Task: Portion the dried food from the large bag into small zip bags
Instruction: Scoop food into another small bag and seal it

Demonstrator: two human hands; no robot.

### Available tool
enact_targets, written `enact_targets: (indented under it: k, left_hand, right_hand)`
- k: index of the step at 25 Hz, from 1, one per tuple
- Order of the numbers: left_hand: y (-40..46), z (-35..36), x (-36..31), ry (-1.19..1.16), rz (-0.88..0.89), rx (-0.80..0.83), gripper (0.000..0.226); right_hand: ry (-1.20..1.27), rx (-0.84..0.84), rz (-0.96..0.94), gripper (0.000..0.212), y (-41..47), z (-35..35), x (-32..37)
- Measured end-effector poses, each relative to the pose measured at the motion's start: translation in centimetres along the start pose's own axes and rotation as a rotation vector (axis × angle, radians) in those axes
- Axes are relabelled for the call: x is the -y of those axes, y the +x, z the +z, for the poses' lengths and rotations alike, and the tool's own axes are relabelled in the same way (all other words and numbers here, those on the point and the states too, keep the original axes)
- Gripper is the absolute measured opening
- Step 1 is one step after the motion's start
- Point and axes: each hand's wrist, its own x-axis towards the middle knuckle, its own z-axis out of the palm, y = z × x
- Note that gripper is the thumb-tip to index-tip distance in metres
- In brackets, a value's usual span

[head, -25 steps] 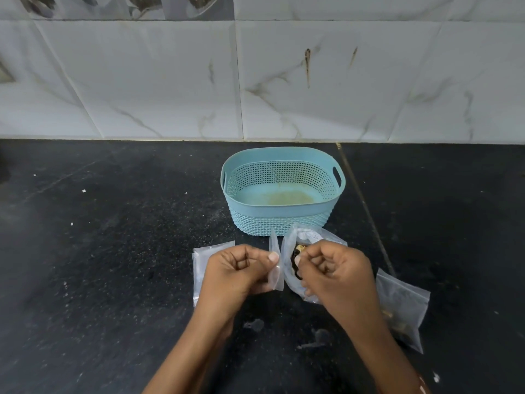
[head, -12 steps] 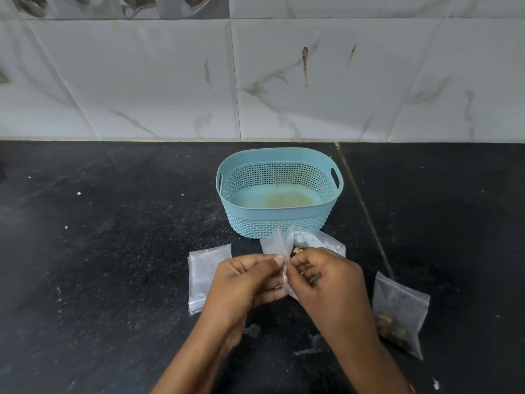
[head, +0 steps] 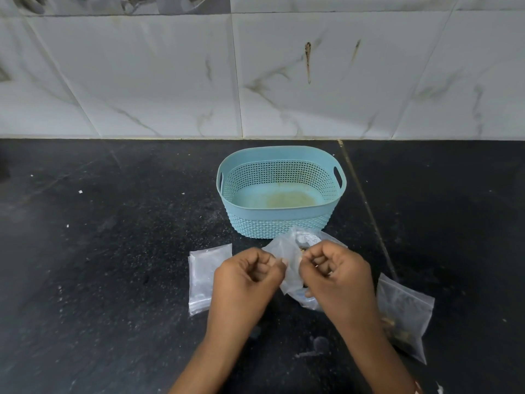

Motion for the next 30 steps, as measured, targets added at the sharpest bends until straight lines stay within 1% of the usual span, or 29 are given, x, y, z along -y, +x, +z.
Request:
enact_targets:
  k: [2,7,10,12,15,18,20,23,26,30]
  left_hand:
    - [0.2,0.0,-0.1,0.065,0.016,0.004,0.017]
    - [0.5,-0.7,-0.4,0.197,0.122,-0.025,0.025]
    - [0.4,-0.3,-0.5,0.284,0.187,0.081,0.031]
    - [0.4,-0.2,-0.4,0.304,0.197,0.118,0.035]
    - [0.5,-0.4,-0.6,0.34,0.222,0.069,0.035]
    - [0.5,-0.9,-1.0,0.452,0.269,-0.014,0.034]
    - [0.5,-1.0,-1.1,0.504,0.287,-0.015,0.035]
    - [0.6,-0.5,-0.9,0.454,0.211,0.062,0.031]
    - [0.8,-0.1,-0.5,0.399,0.161,0.122,0.033]
    - [1.2,-0.8,-0.1,0.365,0.166,0.119,0.038]
  right_hand:
    - [0.028,0.04,-0.005,0.017,-0.1,0.1,0.2]
    - [0.032,-0.013,0.024,0.018,0.3,-0.6,0.0]
    - [-0.014,0.085,0.028,0.01,0.3,-0.2,0.3]
    - [-0.052,0.119,0.009,0.01,0.4,0.0,0.4]
    - [-0.138,0.108,0.006,0.013,0.8,-0.2,0.5]
    - [-0.186,0.152,0.016,0.016,0.9,-0.5,0.7]
    - [-0.271,0.174,-0.049,0.016,0.7,-0.8,1.0]
    - [-0.323,0.188,-0.191,0.013,0.4,-0.9,1.8]
    - [-0.334,0.223,-0.219,0.009,0.2,-0.5,2.1]
    - [-0.373,0.143,-0.266,0.011,0.4,-1.0,1.9]
